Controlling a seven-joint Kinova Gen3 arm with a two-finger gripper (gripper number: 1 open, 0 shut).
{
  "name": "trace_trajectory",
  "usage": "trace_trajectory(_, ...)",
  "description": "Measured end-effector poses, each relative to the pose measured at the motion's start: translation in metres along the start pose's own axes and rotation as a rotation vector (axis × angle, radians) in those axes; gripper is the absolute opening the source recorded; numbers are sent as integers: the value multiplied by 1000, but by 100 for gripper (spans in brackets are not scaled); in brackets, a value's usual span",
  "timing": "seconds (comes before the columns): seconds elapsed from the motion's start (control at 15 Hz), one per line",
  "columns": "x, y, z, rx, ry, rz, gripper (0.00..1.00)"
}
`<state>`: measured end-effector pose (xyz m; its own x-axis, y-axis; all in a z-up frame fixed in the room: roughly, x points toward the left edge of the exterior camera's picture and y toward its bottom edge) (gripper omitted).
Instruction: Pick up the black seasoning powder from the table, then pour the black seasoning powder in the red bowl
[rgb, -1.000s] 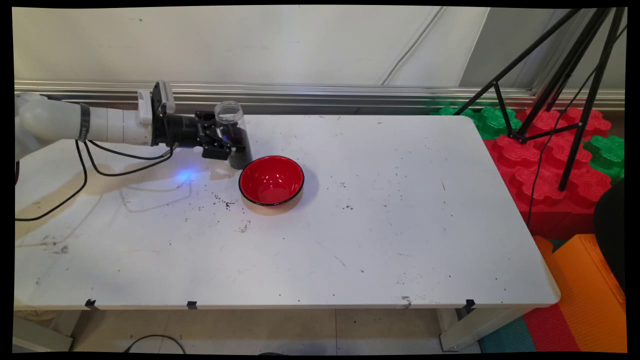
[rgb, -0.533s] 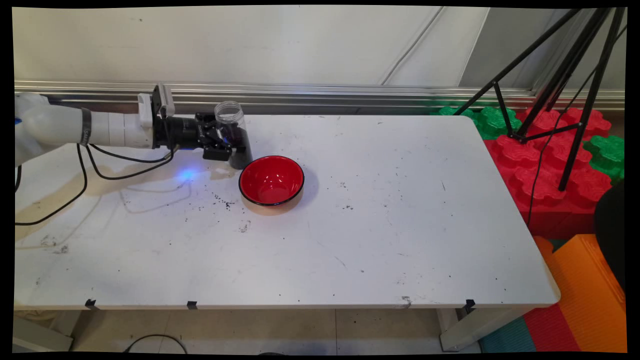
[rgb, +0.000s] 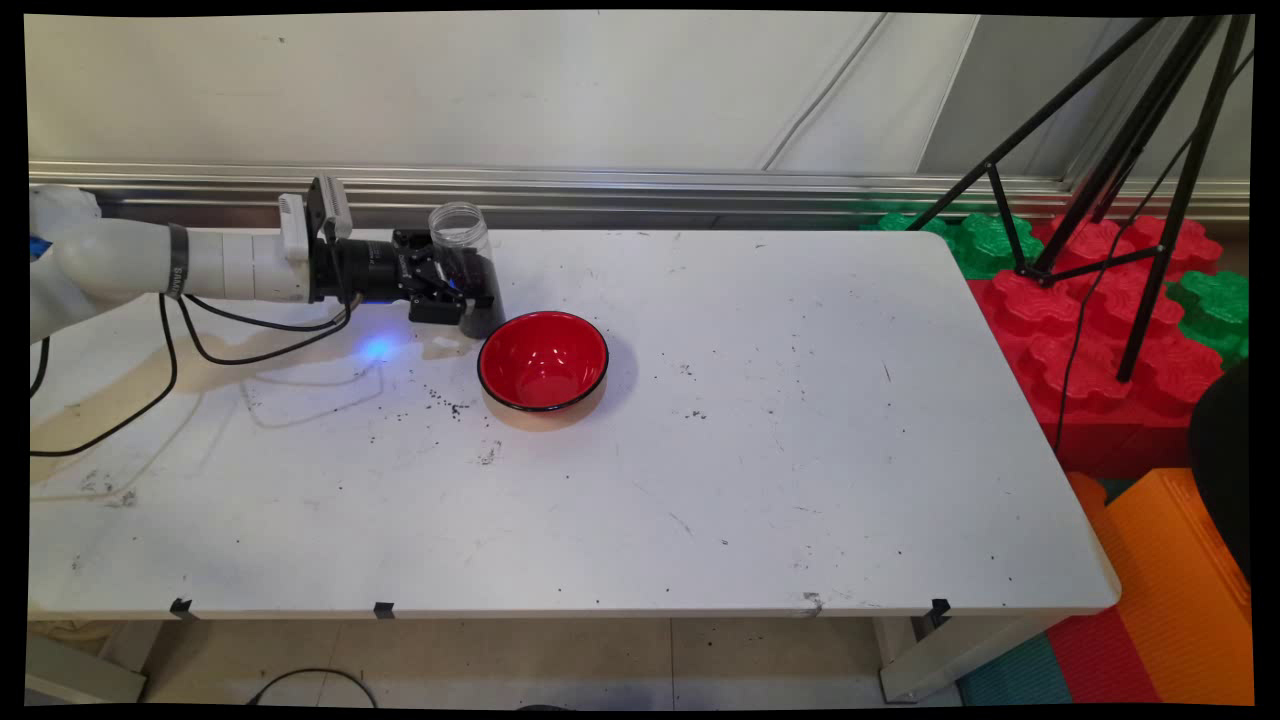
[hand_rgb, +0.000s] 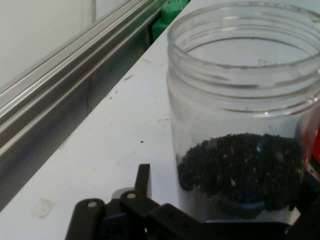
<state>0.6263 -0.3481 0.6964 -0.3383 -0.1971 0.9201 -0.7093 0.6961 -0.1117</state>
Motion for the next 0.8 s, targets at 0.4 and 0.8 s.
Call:
trace_trajectory(0.4,-4,-1,4,2,8,-3,0)
trace_trajectory(0.8,1,-1,5,-5,3,7,0)
